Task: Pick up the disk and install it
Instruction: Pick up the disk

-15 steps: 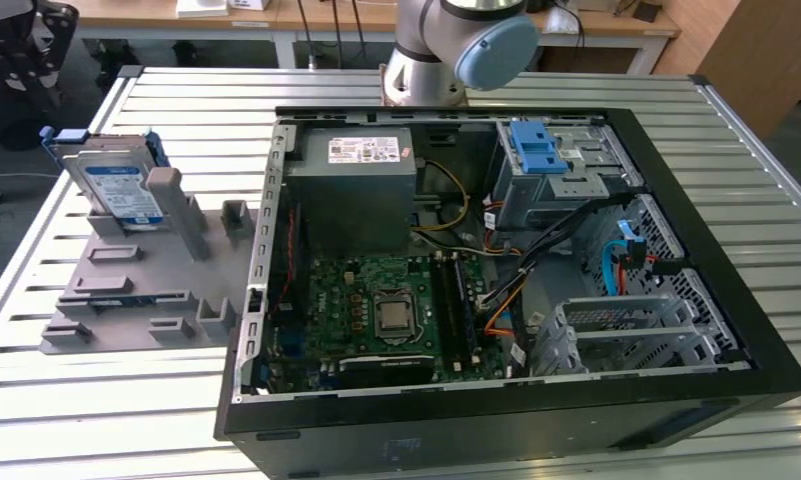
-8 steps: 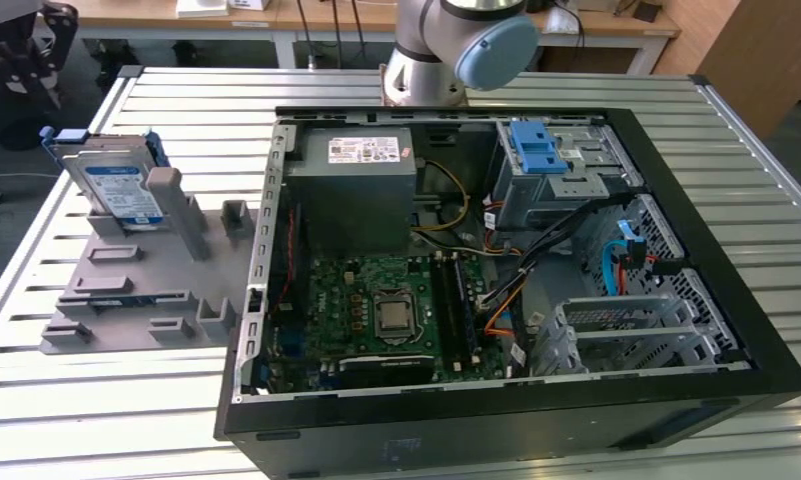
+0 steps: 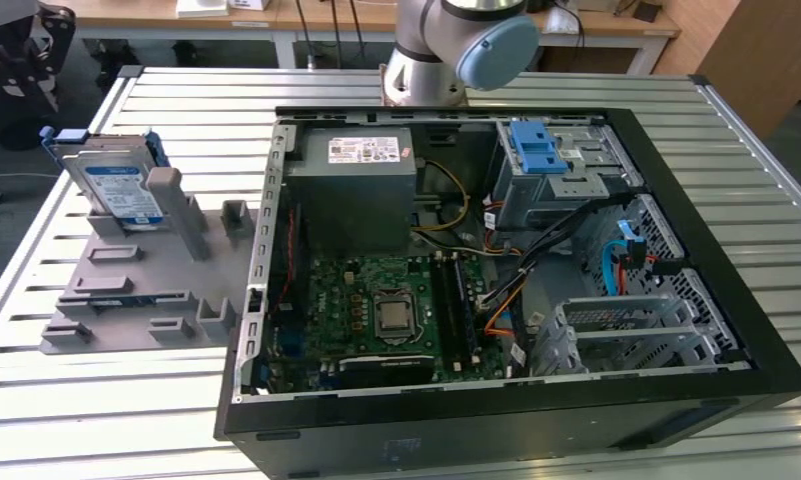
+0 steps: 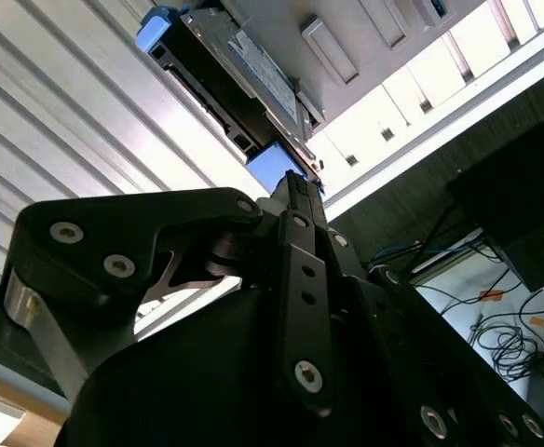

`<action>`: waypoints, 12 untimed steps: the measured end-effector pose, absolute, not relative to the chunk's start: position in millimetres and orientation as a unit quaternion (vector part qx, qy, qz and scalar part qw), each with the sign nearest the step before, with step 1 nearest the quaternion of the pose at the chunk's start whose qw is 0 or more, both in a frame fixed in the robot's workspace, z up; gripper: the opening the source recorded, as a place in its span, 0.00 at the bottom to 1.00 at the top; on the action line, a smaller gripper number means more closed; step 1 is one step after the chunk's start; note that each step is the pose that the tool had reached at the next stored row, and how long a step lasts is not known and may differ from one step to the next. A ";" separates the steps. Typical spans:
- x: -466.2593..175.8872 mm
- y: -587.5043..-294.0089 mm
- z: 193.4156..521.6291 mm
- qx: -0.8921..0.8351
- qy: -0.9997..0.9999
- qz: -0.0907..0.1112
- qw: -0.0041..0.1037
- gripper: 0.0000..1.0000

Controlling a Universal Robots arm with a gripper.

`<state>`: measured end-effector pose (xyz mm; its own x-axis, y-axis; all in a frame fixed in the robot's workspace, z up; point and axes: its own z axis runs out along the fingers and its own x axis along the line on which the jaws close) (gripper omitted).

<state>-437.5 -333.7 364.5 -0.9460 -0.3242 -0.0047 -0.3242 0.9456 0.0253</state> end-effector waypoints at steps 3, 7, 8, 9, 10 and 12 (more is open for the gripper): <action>-437.5 -333.9 364.4 -0.180 0.984 0.013 0.000 0.11; -437.5 -333.9 363.9 -0.215 0.977 0.013 0.000 0.11; -437.5 -333.9 363.8 -0.224 0.975 0.013 -0.001 0.11; -437.5 -333.9 363.6 -0.232 0.973 0.013 -0.001 0.11; -437.5 -333.9 363.5 -0.241 0.970 0.013 -0.001 0.11; -437.5 -333.9 363.3 -0.259 0.966 0.013 -0.001 0.11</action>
<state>-437.5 -333.9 363.3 -0.8655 -0.5008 -0.0047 -0.5008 0.8652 0.0253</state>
